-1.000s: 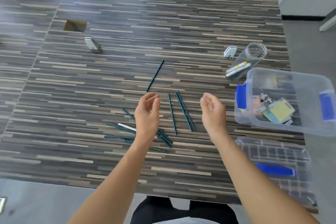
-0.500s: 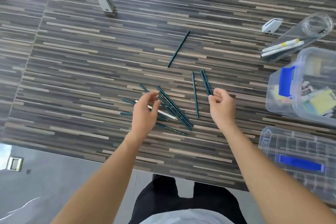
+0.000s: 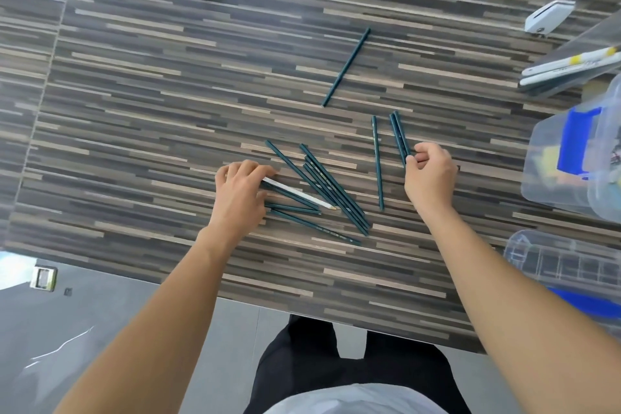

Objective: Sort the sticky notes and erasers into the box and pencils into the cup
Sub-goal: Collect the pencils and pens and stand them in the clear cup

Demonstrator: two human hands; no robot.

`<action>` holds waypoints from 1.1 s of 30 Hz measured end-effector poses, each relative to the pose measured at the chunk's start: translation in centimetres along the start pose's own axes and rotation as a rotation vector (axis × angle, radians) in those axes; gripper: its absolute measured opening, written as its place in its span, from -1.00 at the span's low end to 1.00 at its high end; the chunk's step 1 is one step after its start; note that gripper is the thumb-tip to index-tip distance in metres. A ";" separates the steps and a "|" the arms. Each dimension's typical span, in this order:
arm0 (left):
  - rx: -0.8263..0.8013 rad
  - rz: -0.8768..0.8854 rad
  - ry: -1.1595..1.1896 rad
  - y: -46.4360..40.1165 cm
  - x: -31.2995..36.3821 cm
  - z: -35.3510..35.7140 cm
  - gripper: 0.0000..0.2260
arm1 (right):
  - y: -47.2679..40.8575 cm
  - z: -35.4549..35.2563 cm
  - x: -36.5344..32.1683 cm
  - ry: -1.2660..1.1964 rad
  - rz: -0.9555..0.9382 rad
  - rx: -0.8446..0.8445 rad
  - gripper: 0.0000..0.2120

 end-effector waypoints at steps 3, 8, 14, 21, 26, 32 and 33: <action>-0.039 0.008 -0.014 -0.5 -0.3 0.1 -0.60 | -0.3 0.4 -0.1 0.026 0.006 -0.004 -0.82; -0.073 0.028 0.009 -1.1 -1.0 0.1 -0.61 | -1.1 0.9 -0.3 0.047 -0.006 -0.006 -0.84; -0.114 0.056 0.014 -1.6 -1.7 -0.2 -0.78 | -1.6 1.4 -0.7 0.145 0.007 -0.056 -0.82; -0.171 0.107 0.049 -2.8 -1.7 -0.8 -0.87 | -1.4 1.5 -1.0 0.158 -0.006 -0.055 -0.82; -0.146 0.164 0.121 -2.7 -1.6 -1.1 -0.89 | -1.1 1.2 -1.0 0.157 0.010 -0.022 -0.83; -0.149 0.189 0.195 -2.2 -1.7 -1.6 -0.90 | -0.6 0.5 -1.2 0.134 -0.002 0.020 -0.86; -0.147 0.179 0.206 -2.1 -1.7 -1.6 -0.90 | -0.5 0.4 -1.2 0.131 -0.006 0.026 -0.86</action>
Point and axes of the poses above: each hand's wrist, its own y-axis away from the middle knuckle, its own z-axis out of the palm, x = y × z, the point moved 1 cm from there along -y, towards the middle knuckle, and after that the axes turned 15 degrees about x, right-handed, at the moved point
